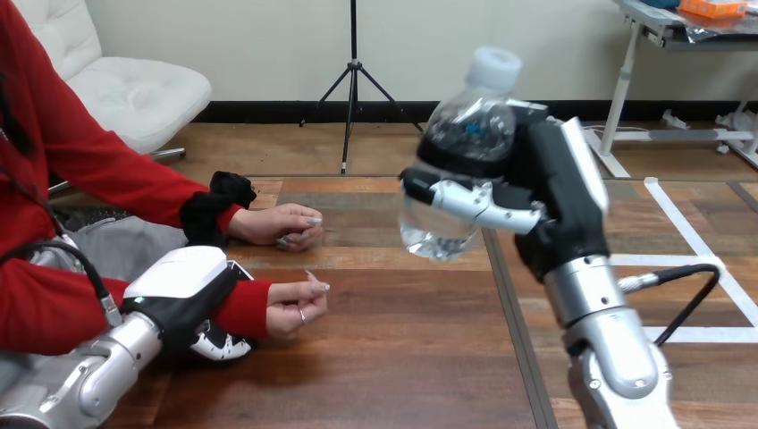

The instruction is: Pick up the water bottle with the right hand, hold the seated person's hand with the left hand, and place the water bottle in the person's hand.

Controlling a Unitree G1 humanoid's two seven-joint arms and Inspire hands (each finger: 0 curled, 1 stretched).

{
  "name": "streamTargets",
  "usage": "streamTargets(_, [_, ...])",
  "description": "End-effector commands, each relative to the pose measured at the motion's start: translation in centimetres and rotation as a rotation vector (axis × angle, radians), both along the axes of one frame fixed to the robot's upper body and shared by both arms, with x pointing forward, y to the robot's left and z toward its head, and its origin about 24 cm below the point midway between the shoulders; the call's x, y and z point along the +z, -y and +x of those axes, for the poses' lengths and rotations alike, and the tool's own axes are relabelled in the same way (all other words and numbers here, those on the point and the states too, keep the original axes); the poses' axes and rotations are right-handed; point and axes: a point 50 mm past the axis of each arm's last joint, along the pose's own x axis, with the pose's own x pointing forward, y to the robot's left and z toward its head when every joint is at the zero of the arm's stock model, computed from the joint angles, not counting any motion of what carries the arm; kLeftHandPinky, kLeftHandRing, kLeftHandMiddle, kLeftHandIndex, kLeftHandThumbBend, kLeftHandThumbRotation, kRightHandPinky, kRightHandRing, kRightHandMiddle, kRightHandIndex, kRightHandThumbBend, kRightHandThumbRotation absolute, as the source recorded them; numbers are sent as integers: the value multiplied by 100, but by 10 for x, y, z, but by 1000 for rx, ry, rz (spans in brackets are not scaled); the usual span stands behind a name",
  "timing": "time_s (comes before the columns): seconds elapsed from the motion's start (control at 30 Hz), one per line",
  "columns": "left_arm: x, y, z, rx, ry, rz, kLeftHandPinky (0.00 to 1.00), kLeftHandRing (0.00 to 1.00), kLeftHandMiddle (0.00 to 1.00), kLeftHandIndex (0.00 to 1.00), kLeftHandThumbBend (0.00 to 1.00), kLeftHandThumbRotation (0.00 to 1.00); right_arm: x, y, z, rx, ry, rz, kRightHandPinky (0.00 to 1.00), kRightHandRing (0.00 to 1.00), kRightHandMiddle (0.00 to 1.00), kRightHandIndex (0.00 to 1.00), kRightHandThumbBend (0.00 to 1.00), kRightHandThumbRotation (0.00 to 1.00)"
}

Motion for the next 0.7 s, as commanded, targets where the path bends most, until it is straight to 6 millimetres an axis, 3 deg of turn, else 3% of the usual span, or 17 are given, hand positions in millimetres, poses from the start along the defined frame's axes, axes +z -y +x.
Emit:
streamTargets(0.0, [-2, 20, -1, -61, 21, -72, 24, 30, 35, 34, 72, 1, 31, -16, 9, 51, 145, 32, 9, 14, 20, 23, 69, 0])
streamTargets(0.67, [10, 28, -5, -97, 124, -146, 25, 31, 37, 38, 74, 4, 17, -40, 12, 107, 123, 0, 9, 14, 19, 22, 71, 0])
